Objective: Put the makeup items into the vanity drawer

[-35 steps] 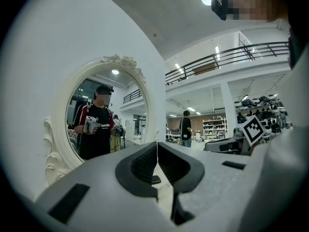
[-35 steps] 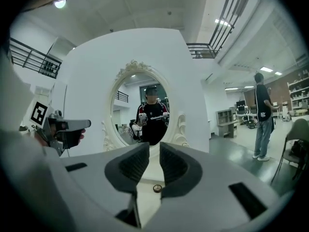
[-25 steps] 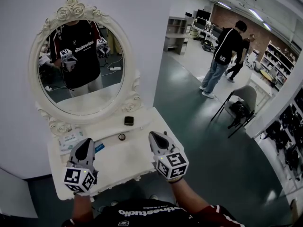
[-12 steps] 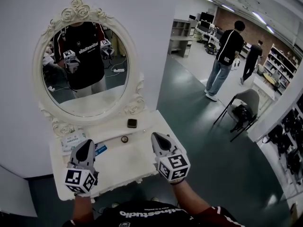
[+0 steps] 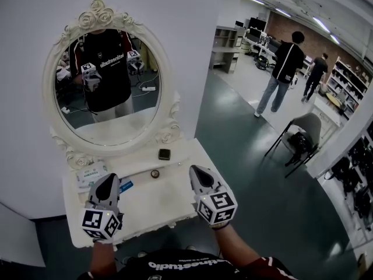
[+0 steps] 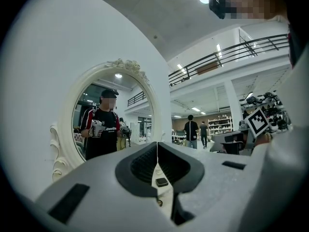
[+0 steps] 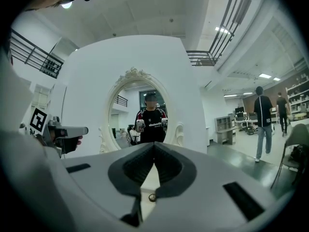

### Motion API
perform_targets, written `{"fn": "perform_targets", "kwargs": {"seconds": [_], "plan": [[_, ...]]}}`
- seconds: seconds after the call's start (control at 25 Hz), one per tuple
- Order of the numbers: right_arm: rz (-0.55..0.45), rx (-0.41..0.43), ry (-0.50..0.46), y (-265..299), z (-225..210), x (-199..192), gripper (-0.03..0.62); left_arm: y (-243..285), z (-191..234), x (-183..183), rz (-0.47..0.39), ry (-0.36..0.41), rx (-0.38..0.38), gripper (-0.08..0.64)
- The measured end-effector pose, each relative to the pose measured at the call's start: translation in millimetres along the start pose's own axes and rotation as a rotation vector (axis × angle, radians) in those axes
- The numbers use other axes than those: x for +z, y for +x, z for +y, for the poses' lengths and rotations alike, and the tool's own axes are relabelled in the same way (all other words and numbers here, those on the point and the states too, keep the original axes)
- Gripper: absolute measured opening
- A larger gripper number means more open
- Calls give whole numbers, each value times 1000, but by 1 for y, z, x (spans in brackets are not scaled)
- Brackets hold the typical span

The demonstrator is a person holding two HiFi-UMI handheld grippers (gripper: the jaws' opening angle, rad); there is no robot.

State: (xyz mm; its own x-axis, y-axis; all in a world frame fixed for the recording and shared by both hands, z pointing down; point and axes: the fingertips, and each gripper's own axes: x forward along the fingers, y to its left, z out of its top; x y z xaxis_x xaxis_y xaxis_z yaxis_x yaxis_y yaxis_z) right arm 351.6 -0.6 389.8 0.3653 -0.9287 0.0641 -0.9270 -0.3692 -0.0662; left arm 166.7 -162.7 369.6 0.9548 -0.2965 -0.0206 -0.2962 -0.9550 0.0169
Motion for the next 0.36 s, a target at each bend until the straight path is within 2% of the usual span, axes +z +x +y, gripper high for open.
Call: {"fn": "perform_targets", "kwargs": {"seconds": [0.36], "plan": [[4, 2, 9, 6, -5, -2, 2, 2, 5, -5, 6, -7, 12, 9]]}}
